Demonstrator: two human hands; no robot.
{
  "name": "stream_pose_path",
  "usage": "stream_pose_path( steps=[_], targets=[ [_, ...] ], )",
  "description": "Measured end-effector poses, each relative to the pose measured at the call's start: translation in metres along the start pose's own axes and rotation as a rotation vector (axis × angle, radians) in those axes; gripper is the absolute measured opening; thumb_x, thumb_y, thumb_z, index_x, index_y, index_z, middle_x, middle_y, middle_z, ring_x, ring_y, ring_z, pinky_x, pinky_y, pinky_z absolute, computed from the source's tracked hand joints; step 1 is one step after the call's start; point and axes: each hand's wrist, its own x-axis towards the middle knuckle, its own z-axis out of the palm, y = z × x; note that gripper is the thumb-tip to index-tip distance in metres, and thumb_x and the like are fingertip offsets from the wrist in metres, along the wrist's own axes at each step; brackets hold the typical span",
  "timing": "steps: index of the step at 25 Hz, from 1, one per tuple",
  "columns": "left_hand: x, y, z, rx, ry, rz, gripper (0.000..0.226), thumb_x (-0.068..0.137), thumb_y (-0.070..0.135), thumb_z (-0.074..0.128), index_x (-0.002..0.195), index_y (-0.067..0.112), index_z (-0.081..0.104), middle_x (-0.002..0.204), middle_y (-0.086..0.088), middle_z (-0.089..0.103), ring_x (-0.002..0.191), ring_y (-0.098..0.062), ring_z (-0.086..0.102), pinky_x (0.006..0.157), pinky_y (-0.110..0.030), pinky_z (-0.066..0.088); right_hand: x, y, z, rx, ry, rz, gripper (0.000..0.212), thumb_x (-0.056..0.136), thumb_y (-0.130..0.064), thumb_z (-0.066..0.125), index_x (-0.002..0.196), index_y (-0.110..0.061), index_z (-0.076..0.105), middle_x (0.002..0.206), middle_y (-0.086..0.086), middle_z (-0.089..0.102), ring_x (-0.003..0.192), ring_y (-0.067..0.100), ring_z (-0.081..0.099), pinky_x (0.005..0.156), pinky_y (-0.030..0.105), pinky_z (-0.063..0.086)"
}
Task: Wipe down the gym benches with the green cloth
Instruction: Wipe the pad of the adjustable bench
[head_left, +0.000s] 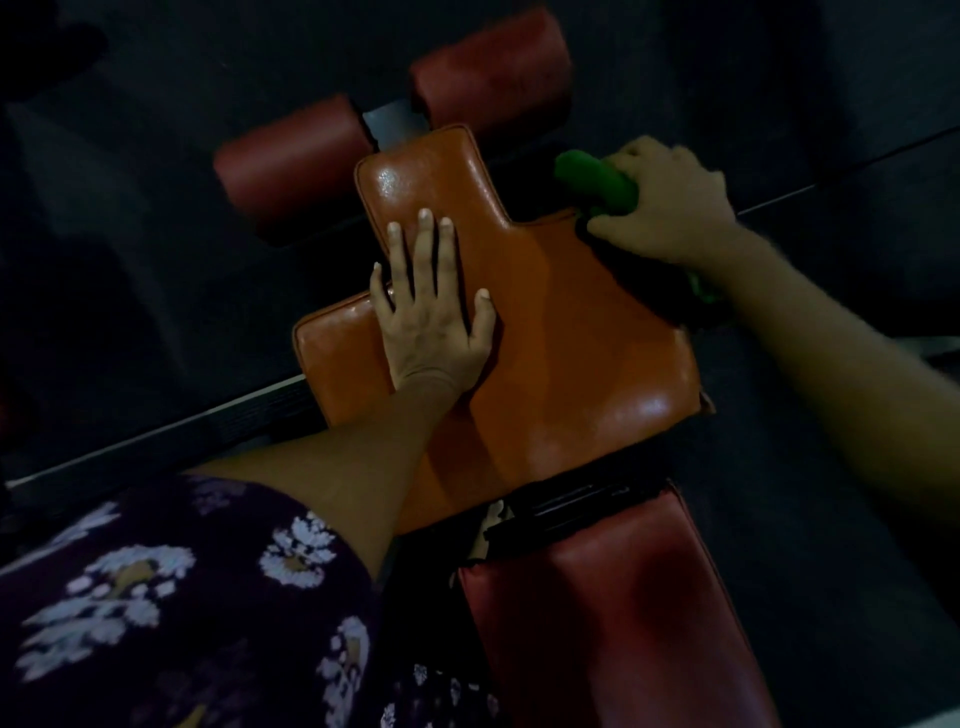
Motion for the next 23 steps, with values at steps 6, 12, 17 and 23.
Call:
stream_pose_path(
  steps=[6,12,17,23],
  targets=[
    [-0.001,0.005,-0.002,0.012,0.042,-0.021,0.067,0.090,0.044,0.030,0.148,0.012,0.025,0.155,-0.006,0.023,0.144,-0.029,0.015,0.113,-0.048,0.014,-0.037,-0.007,0.033,0.073,0.253,0.366,0.067,0.083,-0.057,0.049,0.138,-0.019,0.040,0.133,0.009,0.045,0.121,0.034,0.039,0.096,0.051,0.031],
    [0.001,0.004,-0.012,0.018,0.025,-0.037,0.066,0.089,0.043,0.032,0.147,0.013,0.027,0.156,-0.006,0.023,0.145,-0.029,0.013,0.113,-0.055,0.012,-0.025,-0.008,0.023,0.272,0.131,0.367,0.067,0.084,-0.062,0.046,0.141,-0.027,0.036,0.142,0.007,0.037,0.126,0.035,0.033,0.101,0.056,0.026],
    [-0.003,0.047,-0.017,-0.051,-0.005,0.002,0.065,0.091,0.042,0.040,0.145,0.010,0.029,0.156,-0.009,0.020,0.146,-0.025,0.008,0.113,-0.053,-0.009,-0.069,0.018,0.051,0.478,0.244,0.387,0.048,0.085,-0.054,0.049,0.125,-0.028,0.050,0.120,0.003,0.052,0.113,0.030,0.049,0.097,0.052,0.038],
    [-0.030,0.063,0.013,-0.012,-0.005,0.203,0.061,0.093,0.041,0.034,0.146,0.012,0.031,0.154,-0.011,0.026,0.144,-0.027,0.018,0.116,-0.046,0.004,-0.074,0.017,0.055,0.411,0.254,0.410,0.053,0.090,-0.046,0.046,0.139,-0.027,0.040,0.135,0.004,0.044,0.122,0.029,0.041,0.101,0.051,0.030]
  ],
)
